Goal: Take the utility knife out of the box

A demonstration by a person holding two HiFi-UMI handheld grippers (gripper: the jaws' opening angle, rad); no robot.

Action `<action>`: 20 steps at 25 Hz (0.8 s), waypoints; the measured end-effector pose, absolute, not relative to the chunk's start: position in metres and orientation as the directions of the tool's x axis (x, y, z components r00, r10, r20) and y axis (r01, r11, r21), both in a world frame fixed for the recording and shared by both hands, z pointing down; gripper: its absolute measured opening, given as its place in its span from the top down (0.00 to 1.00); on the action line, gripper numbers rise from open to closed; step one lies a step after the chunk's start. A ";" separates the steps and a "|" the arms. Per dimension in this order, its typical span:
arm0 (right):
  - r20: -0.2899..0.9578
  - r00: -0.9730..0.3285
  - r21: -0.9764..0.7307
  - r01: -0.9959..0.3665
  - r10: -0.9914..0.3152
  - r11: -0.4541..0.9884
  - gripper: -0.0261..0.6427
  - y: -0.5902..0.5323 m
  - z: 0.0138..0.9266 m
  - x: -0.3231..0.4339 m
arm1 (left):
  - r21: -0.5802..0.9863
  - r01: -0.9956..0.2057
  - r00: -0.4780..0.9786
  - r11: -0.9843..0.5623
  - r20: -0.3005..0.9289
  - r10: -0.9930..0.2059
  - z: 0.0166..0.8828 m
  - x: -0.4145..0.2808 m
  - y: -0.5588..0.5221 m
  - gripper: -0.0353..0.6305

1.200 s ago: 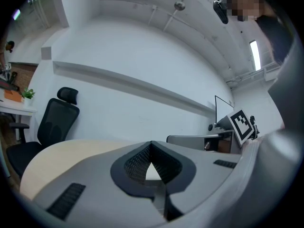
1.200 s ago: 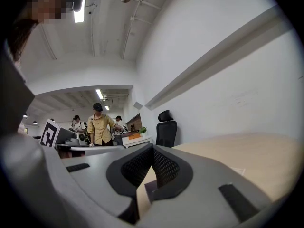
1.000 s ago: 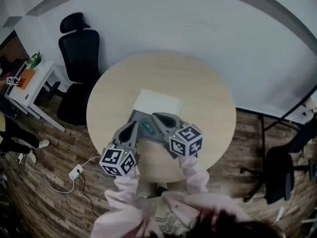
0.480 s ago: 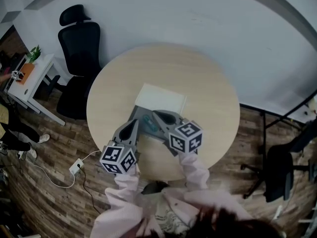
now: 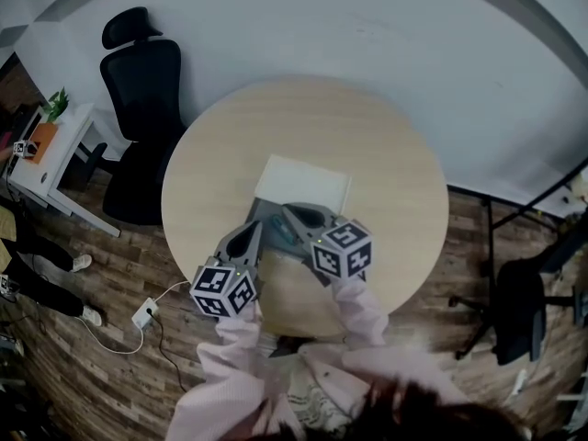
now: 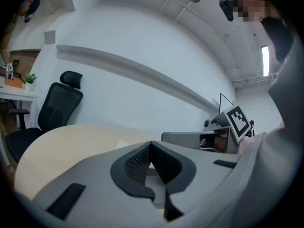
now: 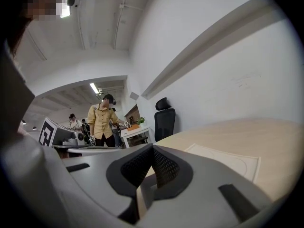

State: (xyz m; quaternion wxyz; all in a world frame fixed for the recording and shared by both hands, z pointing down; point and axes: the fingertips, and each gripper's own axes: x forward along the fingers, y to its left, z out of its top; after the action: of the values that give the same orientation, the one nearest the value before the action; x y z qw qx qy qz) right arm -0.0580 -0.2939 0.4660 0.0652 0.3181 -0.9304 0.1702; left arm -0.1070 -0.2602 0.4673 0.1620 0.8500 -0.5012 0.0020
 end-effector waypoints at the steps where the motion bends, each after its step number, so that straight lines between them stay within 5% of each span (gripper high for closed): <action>1: 0.239 -0.788 -0.275 -0.615 -0.567 0.739 0.97 -0.295 0.469 -0.060 | 0.282 -0.851 0.500 -0.444 0.172 -0.849 0.471 -0.108 -0.261 0.93; 20: 0.406 -0.773 -0.289 -0.614 -0.487 0.734 0.97 -0.312 0.524 -0.072 | 0.375 -0.821 0.535 -0.430 0.243 -0.809 0.515 -0.112 -0.277 0.93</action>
State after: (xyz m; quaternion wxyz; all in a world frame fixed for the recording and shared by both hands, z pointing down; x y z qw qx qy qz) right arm -0.0723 -0.3122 0.5244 0.1536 0.2996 -0.9185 0.2074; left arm -0.1121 -0.2774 0.5152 0.2290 0.8456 -0.4821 0.0132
